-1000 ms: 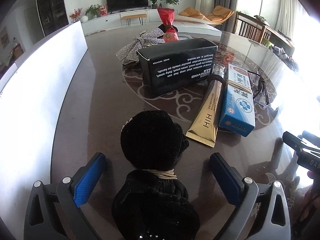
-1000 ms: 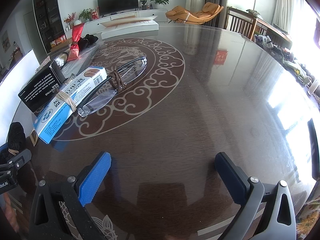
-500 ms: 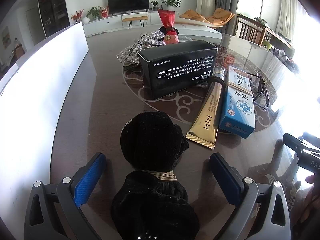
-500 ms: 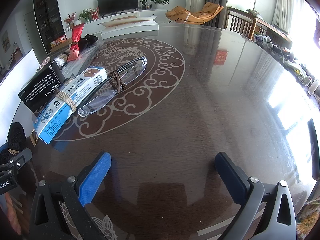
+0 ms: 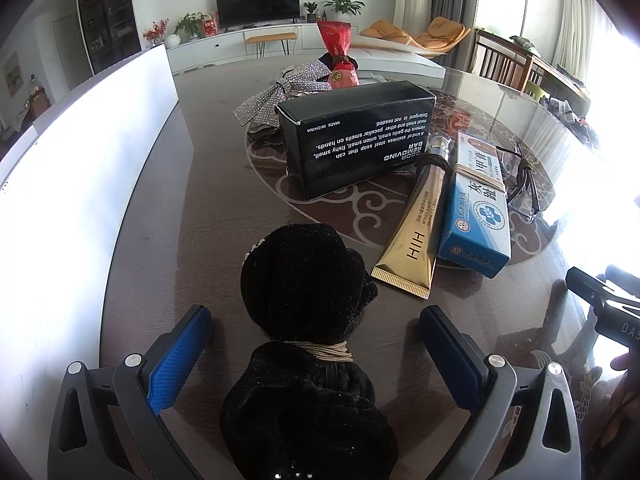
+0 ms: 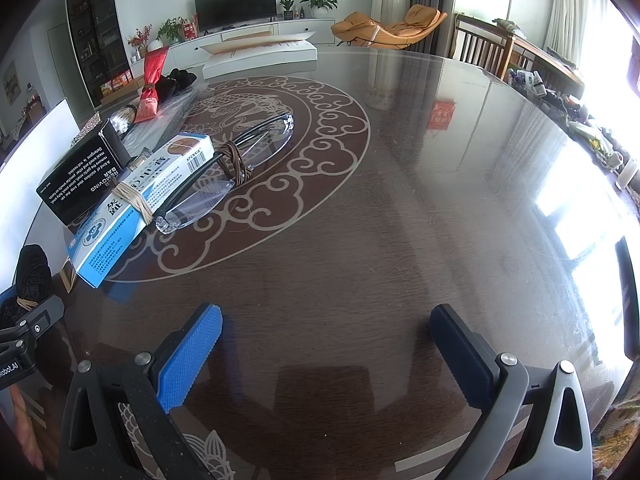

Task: Organize objects
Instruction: 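Lift the black pouch with the left gripper while the right gripper approaches the eyeglasses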

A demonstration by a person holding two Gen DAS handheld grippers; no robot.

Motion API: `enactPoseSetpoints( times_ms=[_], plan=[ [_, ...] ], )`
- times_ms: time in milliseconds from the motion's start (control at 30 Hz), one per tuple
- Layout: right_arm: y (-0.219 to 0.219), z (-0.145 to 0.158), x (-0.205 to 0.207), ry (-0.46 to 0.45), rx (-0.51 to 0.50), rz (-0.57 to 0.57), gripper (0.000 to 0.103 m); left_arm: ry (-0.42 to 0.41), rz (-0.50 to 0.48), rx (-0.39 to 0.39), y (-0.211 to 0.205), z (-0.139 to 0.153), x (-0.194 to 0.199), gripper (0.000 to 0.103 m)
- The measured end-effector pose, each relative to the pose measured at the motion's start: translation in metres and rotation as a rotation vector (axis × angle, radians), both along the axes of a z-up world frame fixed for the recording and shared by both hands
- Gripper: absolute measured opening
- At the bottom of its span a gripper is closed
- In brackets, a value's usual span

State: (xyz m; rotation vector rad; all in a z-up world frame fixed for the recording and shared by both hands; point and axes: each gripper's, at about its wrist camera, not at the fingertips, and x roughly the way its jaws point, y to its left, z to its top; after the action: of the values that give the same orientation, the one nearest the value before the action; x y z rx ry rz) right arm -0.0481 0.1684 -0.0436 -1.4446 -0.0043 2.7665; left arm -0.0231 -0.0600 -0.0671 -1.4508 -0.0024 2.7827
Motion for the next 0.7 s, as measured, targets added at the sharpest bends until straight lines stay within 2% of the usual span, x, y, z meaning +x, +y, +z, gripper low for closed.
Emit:
enactPoseSetpoints(
  times_ms=[333,467,533,633,700],
  plan=[
    [0.007,0.001,-0.004,-0.022,-0.009,-0.023,0.103,0.000,0.000,0.000,0.000,0.000,0.000,0.103],
    [0.048,0.008,0.001,0.022,-0.184,-0.162,0.103,0.001,0.000,0.000,0.000,-0.001,-0.001,0.103],
    [0.060,0.010,-0.003,0.009,-0.233,-0.199,0.103,0.001,0.000,0.000,0.000,-0.001,0.000,0.103],
    [0.052,0.019,-0.018,-0.023,-0.270,-0.174,0.102,0.001,0.000,0.000,0.000,-0.001,0.000,0.103],
    [0.034,0.032,-0.031,-0.013,-0.293,-0.125,0.101,0.001,0.000,0.000,0.000,-0.001,0.000,0.103]
  ],
)
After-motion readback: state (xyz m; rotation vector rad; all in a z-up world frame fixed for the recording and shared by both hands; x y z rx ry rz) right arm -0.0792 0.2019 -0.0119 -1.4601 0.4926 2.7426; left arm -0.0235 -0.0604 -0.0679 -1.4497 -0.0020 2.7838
